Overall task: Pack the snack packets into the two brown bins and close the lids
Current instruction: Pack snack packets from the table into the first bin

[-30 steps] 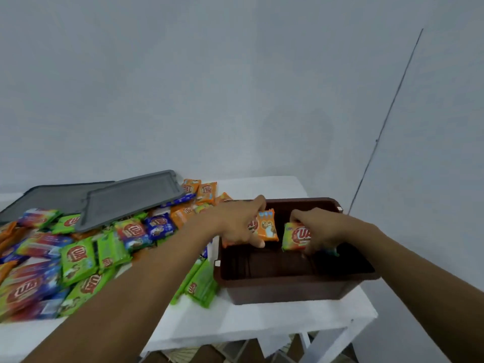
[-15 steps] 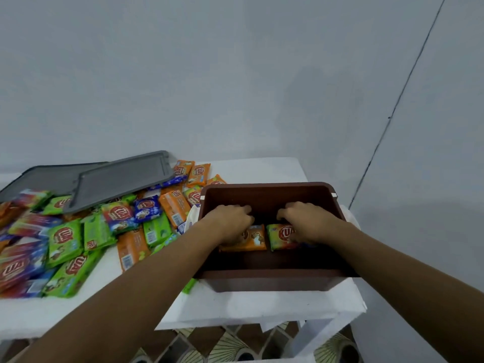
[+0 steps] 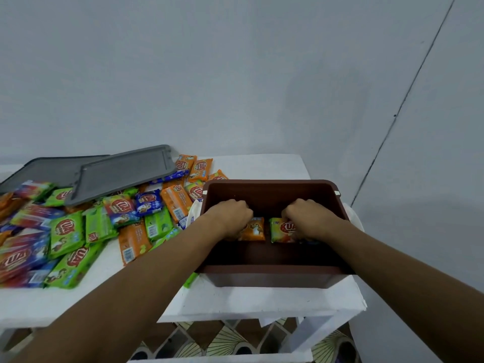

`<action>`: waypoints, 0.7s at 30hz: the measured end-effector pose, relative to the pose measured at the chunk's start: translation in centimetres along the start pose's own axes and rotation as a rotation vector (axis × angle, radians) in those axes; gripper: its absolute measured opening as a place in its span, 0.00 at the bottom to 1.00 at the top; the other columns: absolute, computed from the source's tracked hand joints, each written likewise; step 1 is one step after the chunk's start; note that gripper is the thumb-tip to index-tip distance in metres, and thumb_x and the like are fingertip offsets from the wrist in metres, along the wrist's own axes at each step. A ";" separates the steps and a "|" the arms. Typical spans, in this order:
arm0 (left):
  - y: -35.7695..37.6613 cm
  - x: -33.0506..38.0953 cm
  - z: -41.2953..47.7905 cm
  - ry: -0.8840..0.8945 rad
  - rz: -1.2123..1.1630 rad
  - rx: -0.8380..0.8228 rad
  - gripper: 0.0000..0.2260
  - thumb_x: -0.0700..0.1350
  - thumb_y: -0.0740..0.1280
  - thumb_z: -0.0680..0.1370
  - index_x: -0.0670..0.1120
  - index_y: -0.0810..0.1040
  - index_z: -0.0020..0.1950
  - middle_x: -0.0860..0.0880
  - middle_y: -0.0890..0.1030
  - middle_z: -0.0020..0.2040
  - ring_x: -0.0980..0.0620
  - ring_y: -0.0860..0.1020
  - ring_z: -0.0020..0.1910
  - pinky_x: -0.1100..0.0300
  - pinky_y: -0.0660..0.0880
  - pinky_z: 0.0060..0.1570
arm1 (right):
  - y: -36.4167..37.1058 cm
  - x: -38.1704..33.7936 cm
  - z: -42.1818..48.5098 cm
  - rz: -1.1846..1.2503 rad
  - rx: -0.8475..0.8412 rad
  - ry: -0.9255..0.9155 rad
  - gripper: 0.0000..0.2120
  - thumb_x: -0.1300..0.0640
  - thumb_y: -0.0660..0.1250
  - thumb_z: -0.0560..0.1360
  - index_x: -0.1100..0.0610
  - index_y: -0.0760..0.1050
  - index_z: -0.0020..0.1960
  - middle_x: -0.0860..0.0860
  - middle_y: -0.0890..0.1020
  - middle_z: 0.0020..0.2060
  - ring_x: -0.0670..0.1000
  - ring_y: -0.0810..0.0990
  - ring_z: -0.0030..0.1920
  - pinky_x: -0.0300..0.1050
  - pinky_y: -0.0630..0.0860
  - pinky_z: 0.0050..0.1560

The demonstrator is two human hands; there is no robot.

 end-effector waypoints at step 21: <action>-0.3 -14.3 -16.8 -0.227 0.037 0.485 0.15 0.54 0.62 0.77 0.49 0.75 0.61 0.49 0.76 0.59 0.45 0.76 0.58 0.52 0.74 0.44 | -11.0 -12.0 -0.4 0.119 0.418 -0.115 0.16 0.45 0.66 0.75 0.45 0.74 0.62 0.42 0.80 0.48 0.46 0.78 0.48 0.45 0.75 0.43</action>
Point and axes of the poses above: each hand's wrist, its own z-axis towards the middle knuckle, its own y-axis out of the palm, x = y × z, the point moved 7 cm from there along z, towards the middle knuckle
